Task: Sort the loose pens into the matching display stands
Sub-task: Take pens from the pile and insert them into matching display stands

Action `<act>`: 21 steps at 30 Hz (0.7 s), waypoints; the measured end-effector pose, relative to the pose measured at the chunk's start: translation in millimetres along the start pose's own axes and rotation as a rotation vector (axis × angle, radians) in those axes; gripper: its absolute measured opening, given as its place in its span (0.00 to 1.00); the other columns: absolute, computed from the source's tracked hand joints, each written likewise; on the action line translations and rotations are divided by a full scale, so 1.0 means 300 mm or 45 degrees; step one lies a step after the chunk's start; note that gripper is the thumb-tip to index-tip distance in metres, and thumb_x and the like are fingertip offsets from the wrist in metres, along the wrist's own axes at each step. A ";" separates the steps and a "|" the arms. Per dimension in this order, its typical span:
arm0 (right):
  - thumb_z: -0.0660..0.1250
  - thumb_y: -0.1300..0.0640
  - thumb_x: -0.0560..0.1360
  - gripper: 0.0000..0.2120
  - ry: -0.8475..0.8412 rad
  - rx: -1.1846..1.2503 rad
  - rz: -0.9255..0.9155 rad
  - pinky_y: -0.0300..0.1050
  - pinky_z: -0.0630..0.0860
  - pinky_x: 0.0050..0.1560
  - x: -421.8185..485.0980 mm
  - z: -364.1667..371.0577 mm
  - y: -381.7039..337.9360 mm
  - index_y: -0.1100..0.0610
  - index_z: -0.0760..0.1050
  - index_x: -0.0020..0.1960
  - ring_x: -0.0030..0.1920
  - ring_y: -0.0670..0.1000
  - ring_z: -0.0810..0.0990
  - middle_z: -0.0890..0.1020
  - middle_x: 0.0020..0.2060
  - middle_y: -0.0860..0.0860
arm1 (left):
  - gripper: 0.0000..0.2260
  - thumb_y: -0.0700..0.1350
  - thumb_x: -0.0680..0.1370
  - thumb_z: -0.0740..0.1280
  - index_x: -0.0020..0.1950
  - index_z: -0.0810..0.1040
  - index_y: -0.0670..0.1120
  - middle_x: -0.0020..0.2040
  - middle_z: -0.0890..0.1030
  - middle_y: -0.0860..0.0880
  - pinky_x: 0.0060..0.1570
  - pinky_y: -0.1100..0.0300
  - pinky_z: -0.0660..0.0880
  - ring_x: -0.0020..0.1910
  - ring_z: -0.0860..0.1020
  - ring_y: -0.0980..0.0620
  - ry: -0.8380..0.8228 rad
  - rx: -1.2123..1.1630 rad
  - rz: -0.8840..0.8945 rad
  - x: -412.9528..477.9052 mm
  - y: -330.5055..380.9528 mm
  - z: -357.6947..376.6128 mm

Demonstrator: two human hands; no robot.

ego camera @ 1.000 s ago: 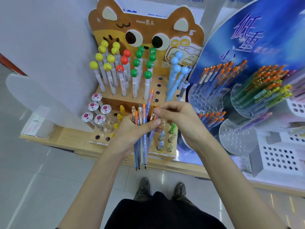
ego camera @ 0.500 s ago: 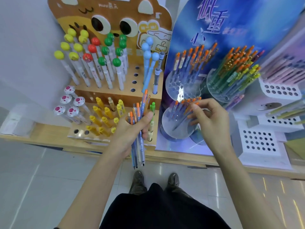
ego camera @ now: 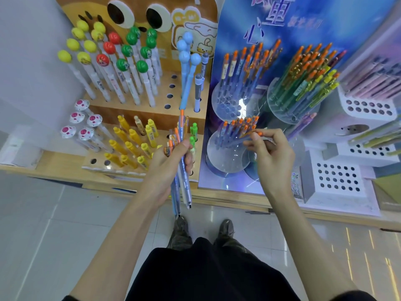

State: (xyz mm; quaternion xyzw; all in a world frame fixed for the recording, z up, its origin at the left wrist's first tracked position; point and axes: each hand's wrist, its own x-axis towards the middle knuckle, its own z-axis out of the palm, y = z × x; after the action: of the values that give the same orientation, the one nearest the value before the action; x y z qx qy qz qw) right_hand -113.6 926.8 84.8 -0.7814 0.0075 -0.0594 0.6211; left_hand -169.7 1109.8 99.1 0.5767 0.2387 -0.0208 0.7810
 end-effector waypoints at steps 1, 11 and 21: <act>0.64 0.63 0.78 0.09 -0.005 0.006 -0.003 0.42 0.78 0.46 0.001 0.000 0.004 0.50 0.73 0.43 0.41 0.49 0.84 0.81 0.37 0.43 | 0.09 0.43 0.80 0.61 0.41 0.73 0.42 0.26 0.71 0.51 0.28 0.65 0.69 0.25 0.69 0.55 0.004 0.002 0.000 -0.003 -0.004 0.000; 0.65 0.62 0.77 0.03 -0.164 -0.211 -0.126 0.40 0.78 0.45 0.040 0.060 0.058 0.55 0.74 0.46 0.40 0.47 0.83 0.82 0.43 0.58 | 0.08 0.42 0.80 0.62 0.41 0.74 0.42 0.27 0.71 0.51 0.30 0.63 0.69 0.26 0.69 0.53 -0.018 0.029 0.014 -0.012 -0.025 0.011; 0.68 0.61 0.76 0.06 -0.165 -0.570 -0.241 0.49 0.75 0.45 0.053 0.136 0.086 0.64 0.75 0.50 0.41 0.56 0.80 0.82 0.42 0.56 | 0.08 0.44 0.80 0.62 0.43 0.75 0.42 0.28 0.71 0.51 0.32 0.62 0.69 0.27 0.69 0.53 -0.030 0.063 0.045 -0.023 -0.029 0.003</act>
State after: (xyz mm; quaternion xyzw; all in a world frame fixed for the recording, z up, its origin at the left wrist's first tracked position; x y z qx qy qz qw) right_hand -92.0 959.1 52.0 -0.8989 -0.0927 -0.0641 0.4234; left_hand -178.0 1104.3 94.3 0.5997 0.2186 -0.0196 0.7695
